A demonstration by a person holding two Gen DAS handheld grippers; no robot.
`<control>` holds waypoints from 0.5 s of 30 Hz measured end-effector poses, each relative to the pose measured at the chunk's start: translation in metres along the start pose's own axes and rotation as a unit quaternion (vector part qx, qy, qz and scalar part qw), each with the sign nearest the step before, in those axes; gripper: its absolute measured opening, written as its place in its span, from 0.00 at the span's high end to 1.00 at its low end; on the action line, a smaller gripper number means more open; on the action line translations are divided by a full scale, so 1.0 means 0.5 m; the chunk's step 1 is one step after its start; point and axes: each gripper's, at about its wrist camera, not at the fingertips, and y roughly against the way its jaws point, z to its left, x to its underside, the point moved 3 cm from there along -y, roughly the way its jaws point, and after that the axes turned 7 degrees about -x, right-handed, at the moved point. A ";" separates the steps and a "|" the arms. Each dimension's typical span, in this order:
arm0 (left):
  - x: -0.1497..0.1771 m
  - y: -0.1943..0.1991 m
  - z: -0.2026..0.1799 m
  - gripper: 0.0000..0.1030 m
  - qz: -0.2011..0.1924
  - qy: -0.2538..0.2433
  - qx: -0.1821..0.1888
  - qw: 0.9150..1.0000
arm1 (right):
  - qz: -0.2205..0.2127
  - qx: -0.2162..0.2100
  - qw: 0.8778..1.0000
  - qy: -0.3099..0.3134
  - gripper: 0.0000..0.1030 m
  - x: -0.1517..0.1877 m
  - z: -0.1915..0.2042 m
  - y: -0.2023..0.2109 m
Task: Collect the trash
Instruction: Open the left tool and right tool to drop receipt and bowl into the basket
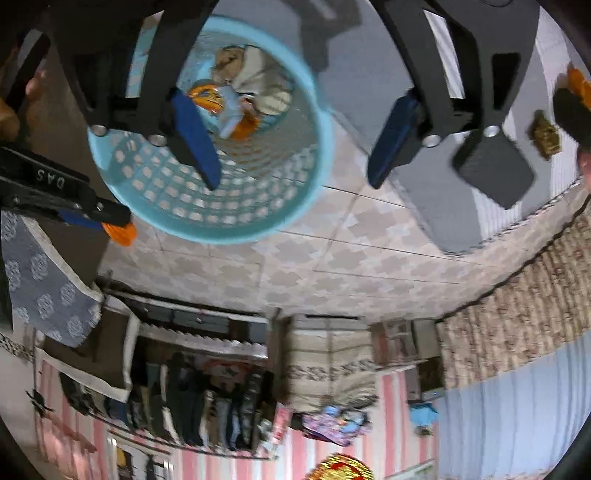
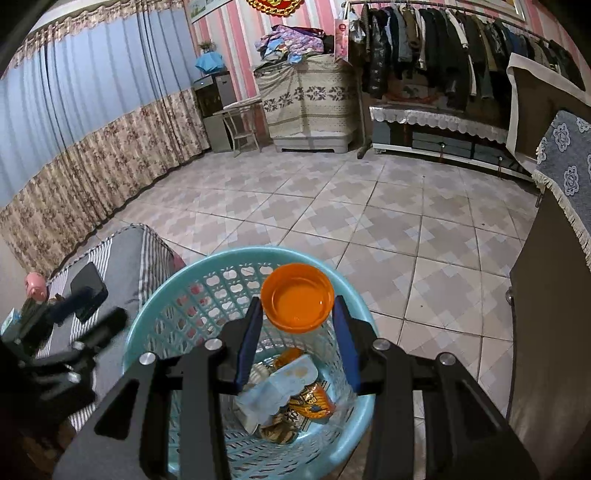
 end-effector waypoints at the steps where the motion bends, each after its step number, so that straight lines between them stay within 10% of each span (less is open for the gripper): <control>1: -0.002 0.004 0.011 0.14 -0.002 0.006 -0.004 1.000 | 0.001 0.000 1.000 0.001 0.62 -0.001 0.001 -0.001; 15: -0.009 0.087 0.178 0.05 -0.032 0.075 -0.086 0.993 | 0.000 -0.012 0.999 0.037 0.62 -0.004 0.065 -0.015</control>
